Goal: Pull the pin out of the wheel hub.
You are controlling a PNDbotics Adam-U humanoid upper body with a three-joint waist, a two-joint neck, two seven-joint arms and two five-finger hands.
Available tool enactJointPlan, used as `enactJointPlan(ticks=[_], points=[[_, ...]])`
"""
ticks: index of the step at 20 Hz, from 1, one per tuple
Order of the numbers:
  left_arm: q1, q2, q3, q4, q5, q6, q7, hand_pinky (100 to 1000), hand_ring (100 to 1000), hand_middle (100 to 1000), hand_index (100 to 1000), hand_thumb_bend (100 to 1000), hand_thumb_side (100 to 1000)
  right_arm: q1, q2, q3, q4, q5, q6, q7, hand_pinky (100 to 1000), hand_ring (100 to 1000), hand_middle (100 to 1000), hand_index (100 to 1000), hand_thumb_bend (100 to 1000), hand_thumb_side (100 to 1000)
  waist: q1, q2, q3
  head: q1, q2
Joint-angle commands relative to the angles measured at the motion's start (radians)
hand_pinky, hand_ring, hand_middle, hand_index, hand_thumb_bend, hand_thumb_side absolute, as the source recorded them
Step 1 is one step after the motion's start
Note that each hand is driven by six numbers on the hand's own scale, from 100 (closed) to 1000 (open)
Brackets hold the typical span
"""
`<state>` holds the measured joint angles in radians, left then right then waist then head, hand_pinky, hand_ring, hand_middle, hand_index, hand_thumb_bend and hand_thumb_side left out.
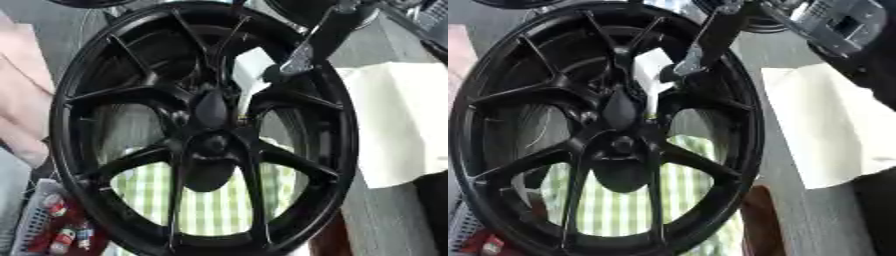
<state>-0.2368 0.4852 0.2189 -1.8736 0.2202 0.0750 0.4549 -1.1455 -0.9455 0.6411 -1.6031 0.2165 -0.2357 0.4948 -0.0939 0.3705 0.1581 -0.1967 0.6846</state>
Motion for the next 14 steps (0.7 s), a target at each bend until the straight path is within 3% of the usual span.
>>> enactJointPlan(ticks=[1, 5, 14], points=[[-0.001, 0.042, 0.010, -0.008, 0.000, 0.001, 0.000, 726, 748, 695, 695, 446, 661, -0.035, -0.003, -0.019, 0.029, -0.018, -0.035, 0.058, 889, 843, 747, 822, 553, 332, 0.004, -0.031, -0.002, -0.003, -0.001], [0.000, 0.044, 0.011, -0.007, 0.000, 0.002, -0.001, 726, 747, 693, 694, 444, 660, -0.066, 0.019, -0.036, 0.049, -0.043, -0.042, 0.136, 890, 839, 748, 823, 543, 346, 0.002, -0.033, -0.006, -0.001, -0.003], [0.001, 0.043, 0.012, -0.006, 0.000, 0.002, 0.000, 725, 745, 691, 693, 444, 661, -0.088, 0.030, -0.084, 0.035, -0.106, 0.003, 0.314, 889, 836, 739, 813, 538, 340, 0.003, -0.034, -0.008, -0.001, -0.007]])
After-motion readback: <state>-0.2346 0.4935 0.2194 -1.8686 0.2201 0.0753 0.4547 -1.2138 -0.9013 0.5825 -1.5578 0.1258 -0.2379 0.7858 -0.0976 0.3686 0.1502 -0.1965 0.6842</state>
